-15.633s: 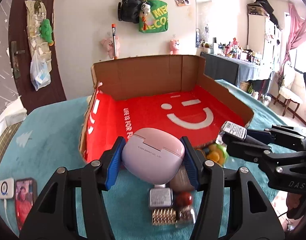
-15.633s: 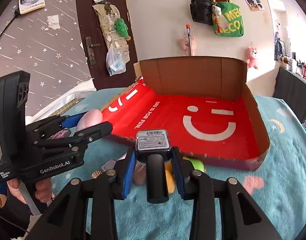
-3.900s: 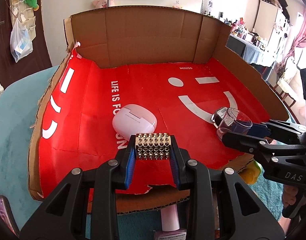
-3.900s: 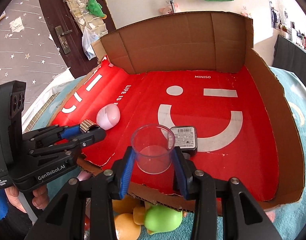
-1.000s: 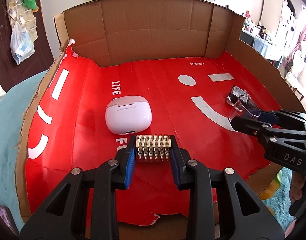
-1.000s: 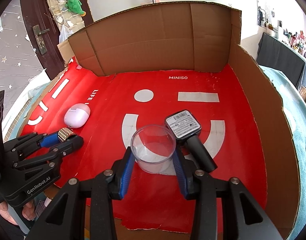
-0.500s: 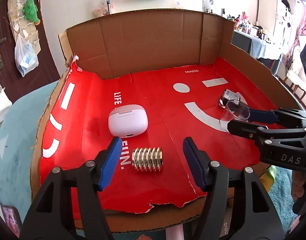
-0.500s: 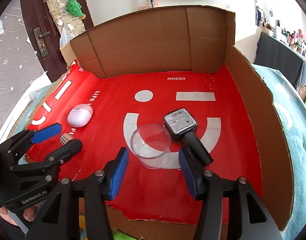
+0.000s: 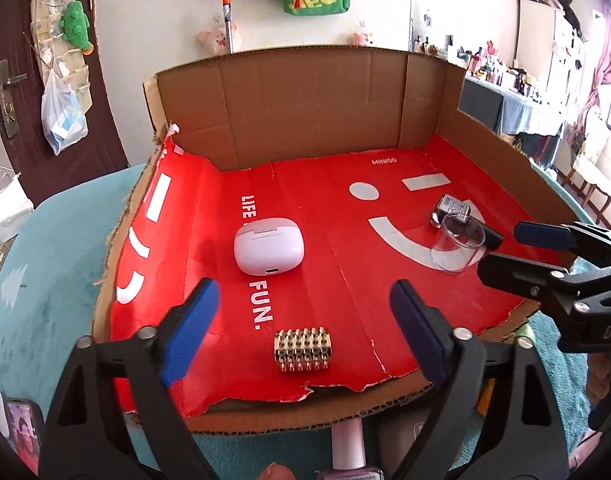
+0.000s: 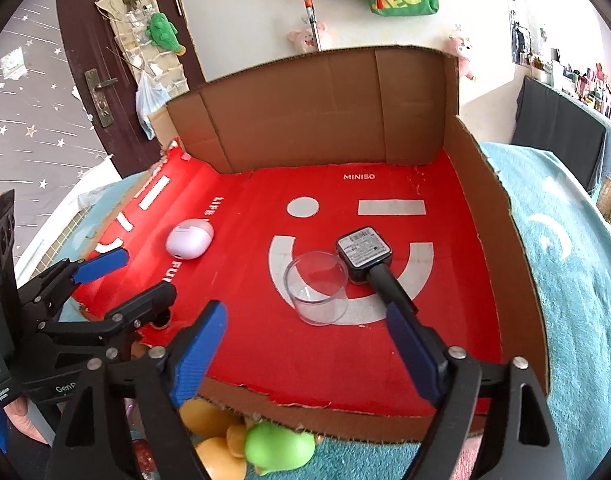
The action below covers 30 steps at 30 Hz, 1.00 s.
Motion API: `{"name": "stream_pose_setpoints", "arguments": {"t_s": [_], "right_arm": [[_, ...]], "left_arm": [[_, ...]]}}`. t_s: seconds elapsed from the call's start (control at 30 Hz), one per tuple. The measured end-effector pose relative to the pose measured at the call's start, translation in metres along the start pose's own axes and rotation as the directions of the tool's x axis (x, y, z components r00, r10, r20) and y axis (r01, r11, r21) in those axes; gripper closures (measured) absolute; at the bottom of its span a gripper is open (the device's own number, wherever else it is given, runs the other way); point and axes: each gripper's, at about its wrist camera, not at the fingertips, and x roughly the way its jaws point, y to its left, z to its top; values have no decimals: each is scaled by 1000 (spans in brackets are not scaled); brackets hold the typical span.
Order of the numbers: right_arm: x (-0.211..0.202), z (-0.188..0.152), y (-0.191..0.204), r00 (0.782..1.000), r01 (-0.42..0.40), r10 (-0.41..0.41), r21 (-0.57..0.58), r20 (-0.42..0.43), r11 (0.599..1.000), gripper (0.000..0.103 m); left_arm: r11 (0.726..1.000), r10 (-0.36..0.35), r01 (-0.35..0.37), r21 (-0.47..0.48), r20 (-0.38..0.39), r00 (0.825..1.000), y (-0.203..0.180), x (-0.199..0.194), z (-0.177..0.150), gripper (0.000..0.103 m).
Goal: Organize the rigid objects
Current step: 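Open the left tool to release the gold block while the right tool releases the cup, then withdraw both tools from the box toward the items on the blanket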
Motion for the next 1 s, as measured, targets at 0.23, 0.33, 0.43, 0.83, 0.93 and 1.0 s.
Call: {"name": "stream_pose_setpoints", "arguments": {"t_s": [0.23, 0.33, 0.43, 0.83, 0.93, 1.0], "right_arm": [[-17, -6, 4, 998, -38, 39, -16, 50, 999, 3], [-23, -9, 8, 996, -52, 54, -27, 70, 998, 0], [-33, -13, 12, 993, -58, 62, -46, 102, 997, 0], [-64, -26, 21, 978, -61, 71, -59, 198, 996, 0], [-68, -31, 24, 976, -47, 59, -62, 211, 997, 0], [-69, -36, 25, 975, -42, 54, -61, 215, 997, 0]], "left_arm": [[1000, -11, 11, -6, 43, 999, -2, -17, -3, 2], [1000, -7, 7, -9, 69, 998, -4, -27, -5, 1], [1000, 5, -4, -6, 92, 996, -6, -36, -7, 0], [996, -47, 53, -65, 93, 995, 0, -54, -29, 0], [997, -38, 45, -68, 91, 995, -1, -59, -35, 0], [996, -43, 49, -68, 85, 995, -2, -61, -39, 0]]}}
